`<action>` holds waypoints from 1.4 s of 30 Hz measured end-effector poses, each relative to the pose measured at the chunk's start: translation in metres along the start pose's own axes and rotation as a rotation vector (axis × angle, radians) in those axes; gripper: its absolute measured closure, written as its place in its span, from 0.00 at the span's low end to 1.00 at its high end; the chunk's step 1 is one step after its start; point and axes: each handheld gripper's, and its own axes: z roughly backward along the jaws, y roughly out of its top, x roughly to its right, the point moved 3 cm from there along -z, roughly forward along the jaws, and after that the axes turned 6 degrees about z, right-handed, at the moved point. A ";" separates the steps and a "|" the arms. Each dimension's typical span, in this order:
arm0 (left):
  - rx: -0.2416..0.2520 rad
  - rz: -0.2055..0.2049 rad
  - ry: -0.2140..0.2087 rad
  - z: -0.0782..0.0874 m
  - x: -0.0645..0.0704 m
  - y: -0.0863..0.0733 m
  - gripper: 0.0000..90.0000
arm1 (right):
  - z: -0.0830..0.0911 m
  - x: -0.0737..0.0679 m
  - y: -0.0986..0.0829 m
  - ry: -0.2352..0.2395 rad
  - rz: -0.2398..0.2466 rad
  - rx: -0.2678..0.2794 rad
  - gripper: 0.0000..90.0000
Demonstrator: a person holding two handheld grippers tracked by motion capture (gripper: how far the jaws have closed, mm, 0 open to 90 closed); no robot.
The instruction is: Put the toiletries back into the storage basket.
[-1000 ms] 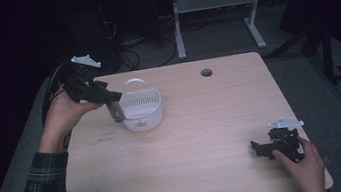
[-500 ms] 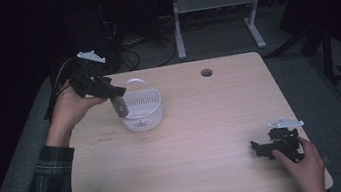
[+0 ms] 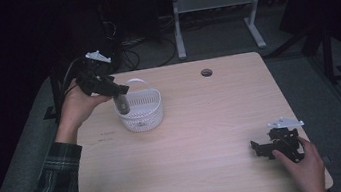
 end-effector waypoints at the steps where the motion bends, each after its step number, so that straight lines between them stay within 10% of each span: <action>1: 0.001 0.002 -0.001 -0.002 0.000 0.000 0.33 | 0.000 0.000 0.000 0.000 0.000 0.001 0.00; 42: -0.051 0.064 0.005 -0.073 -0.015 -0.040 0.33 | 0.000 0.000 0.000 0.000 0.001 0.000 0.00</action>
